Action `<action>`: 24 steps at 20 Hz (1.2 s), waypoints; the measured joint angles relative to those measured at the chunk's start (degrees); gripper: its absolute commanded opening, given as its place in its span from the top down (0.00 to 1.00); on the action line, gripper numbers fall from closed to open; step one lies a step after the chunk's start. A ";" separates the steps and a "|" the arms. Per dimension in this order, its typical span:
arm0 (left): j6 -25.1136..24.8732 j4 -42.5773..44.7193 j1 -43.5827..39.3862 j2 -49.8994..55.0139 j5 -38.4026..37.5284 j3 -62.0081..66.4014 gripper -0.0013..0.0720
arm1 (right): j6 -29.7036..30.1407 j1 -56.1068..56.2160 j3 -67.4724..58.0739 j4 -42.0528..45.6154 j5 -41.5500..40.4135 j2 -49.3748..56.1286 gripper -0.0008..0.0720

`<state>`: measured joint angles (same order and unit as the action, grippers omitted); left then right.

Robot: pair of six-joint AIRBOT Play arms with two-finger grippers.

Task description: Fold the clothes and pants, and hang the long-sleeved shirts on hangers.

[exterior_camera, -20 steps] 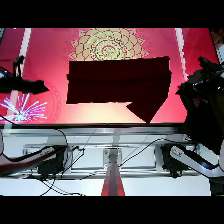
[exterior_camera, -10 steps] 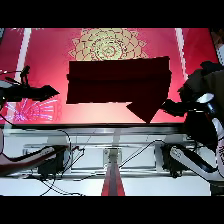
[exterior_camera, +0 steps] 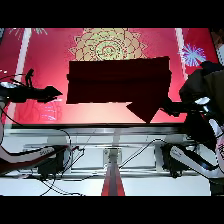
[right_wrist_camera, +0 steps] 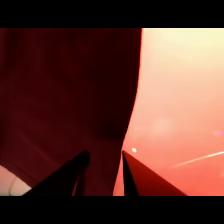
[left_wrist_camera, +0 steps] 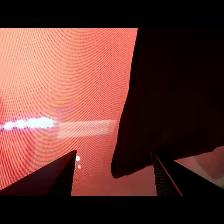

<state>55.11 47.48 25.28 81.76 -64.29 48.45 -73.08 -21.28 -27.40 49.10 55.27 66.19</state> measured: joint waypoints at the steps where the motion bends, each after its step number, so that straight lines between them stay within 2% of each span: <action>1: 0.00 -0.04 0.00 0.50 -0.24 0.00 0.34 | 1.14 0.66 0.04 -0.42 0.87 0.04 0.76; 2: 0.00 -0.17 0.00 0.90 -0.37 0.00 0.34 | 2.14 1.51 0.04 -0.68 1.31 0.04 0.79; 3: 0.00 -0.26 0.00 1.25 -0.66 0.00 0.34 | 3.28 2.69 0.04 -0.70 1.60 0.09 0.87; 6: -0.02 -0.42 0.00 1.84 -1.09 0.00 0.34 | 5.92 6.60 0.04 -1.03 1.05 0.09 0.97; 10: -0.04 -0.42 -0.83 2.16 -1.33 -0.02 0.36 | 7.54 10.51 0.04 -1.33 -1.16 0.09 0.97; 14: -0.55 -0.42 -5.27 3.26 -1.53 -0.04 0.36 | 7.98 11.67 0.04 -1.55 -2.29 0.09 0.97; 15: -1.14 -0.50 -6.62 3.58 -1.53 -0.04 0.53 | 8.04 11.80 0.04 -1.73 -2.40 0.09 0.97; 16: -1.53 -0.15 -7.76 3.89 -1.29 -0.07 0.77 | 8.13 11.93 0.04 -1.92 -2.38 0.09 0.97; 17: -1.88 0.39 -8.68 4.13 -1.14 -0.09 0.94 | 8.44 11.98 0.04 -2.10 -2.29 -0.11 0.97; 18: -2.45 0.42 -9.25 4.20 -0.98 -0.09 0.97 | 9.18 12.02 0.04 -2.34 -1.99 -0.50 0.97; 21: -3.32 0.70 -9.68 4.42 -1.53 0.31 0.97 | 10.95 12.09 0.07 -2.67 -1.31 -3.02 0.97; 24: -3.78 2.84 -8.50 3.67 -5.90 2.25 0.97 | 11.76 12.11 0.11 -2.62 -0.90 -7.89 0.97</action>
<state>51.33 50.33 16.78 85.43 -70.19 50.70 -61.32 -9.17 -27.29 46.48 54.37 58.30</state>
